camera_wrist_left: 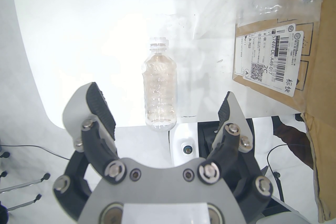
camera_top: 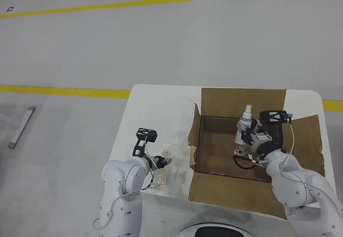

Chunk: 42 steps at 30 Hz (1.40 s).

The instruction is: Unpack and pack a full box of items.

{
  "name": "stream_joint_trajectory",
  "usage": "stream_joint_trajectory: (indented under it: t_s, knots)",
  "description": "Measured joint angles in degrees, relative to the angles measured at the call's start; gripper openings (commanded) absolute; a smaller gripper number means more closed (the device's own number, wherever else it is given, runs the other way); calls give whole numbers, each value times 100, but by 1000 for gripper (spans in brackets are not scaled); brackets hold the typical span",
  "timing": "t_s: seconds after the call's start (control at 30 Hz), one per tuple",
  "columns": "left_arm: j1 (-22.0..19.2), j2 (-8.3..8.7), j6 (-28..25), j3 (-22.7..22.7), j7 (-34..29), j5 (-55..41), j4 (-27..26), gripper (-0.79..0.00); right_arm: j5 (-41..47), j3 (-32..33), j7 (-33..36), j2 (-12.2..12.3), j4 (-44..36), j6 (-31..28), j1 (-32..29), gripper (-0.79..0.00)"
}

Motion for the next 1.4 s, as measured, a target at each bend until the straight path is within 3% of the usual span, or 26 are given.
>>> stream_joint_trajectory:
  t_s: [0.13,0.3,0.47,0.6,0.77,0.97,1.4]
  knots:
    - [0,0,0,0,0,0,0,0,-77,414,-456,42,-533,-288,-198,-785]
    - [0,0,0,0,0,0,0,0,173,1675,-768,103,-1322,-445,-802,-785]
    - [0,0,0,0,0,0,0,0,-246,3041,-414,149,-1604,-344,-1596,-785]
    - [0,0,0,0,0,0,0,0,-464,3597,0,151,-1525,-311,-2078,-785]
    - [0,0,0,0,0,0,0,0,-796,3603,587,166,-1138,-718,-2566,-785]
    - [0,0,0,0,0,0,0,0,-1114,3260,640,142,-496,-734,-2857,-785]
    - [0,0,0,0,0,0,0,0,-1454,2849,1143,155,-11,-1069,-3002,-785]
